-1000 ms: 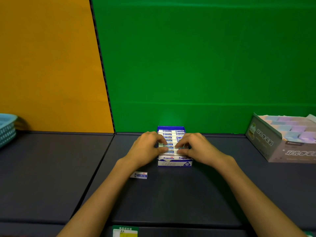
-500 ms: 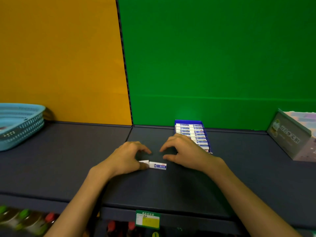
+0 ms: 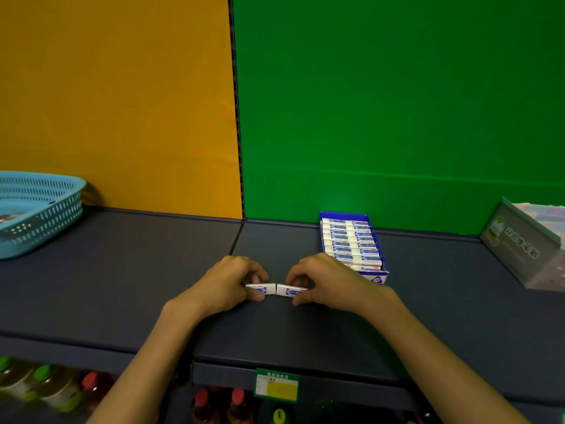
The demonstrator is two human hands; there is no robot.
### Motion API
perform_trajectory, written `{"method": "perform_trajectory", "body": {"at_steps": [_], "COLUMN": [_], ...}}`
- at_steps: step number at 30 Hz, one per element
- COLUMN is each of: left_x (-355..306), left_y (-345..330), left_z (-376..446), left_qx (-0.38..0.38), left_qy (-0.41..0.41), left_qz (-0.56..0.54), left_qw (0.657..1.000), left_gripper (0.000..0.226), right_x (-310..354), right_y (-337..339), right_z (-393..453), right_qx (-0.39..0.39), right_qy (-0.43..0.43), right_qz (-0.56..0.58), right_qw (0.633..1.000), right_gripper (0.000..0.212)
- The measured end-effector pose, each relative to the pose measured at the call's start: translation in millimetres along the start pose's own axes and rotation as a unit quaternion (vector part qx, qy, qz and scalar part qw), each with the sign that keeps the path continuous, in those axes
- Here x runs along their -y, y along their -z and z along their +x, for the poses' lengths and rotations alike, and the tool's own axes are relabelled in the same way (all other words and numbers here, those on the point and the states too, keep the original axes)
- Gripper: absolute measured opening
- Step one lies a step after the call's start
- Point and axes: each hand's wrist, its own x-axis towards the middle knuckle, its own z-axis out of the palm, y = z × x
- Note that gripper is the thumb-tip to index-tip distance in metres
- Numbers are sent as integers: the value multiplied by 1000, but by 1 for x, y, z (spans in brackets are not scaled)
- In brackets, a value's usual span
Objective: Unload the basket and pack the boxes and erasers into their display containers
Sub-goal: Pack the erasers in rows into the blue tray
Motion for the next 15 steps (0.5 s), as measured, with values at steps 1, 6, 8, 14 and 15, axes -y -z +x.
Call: {"method": "perform_trajectory", "body": {"at_steps": [1, 6, 8, 14, 15], "left_x": [1, 2, 1, 5, 6], "left_y": [-1, 0, 2, 3, 2], "left_z": [0, -5, -8, -8, -8], "left_qx": [-5, -66, -94, -144, -144], "left_qy": [-2, -30, -26, 29, 36], "left_qz": [4, -31, -122, -235, -226], "left_qw": [1000, 997, 988, 961, 963], "left_gripper": [31, 23, 17, 25, 26], "right_x": [0, 0, 0, 2, 3], "right_y": [0, -2, -4, -2, -2], "right_z": [0, 0, 1, 4, 4], "right_qx": [2, -4, -9, -18, -17], "right_qy": [-1, -8, -12, -22, -19], "right_qz": [3, 0, -5, 0, -4], "right_qw": [1000, 1000, 1000, 1000, 1000], "right_gripper": [31, 26, 27, 24, 23]}}
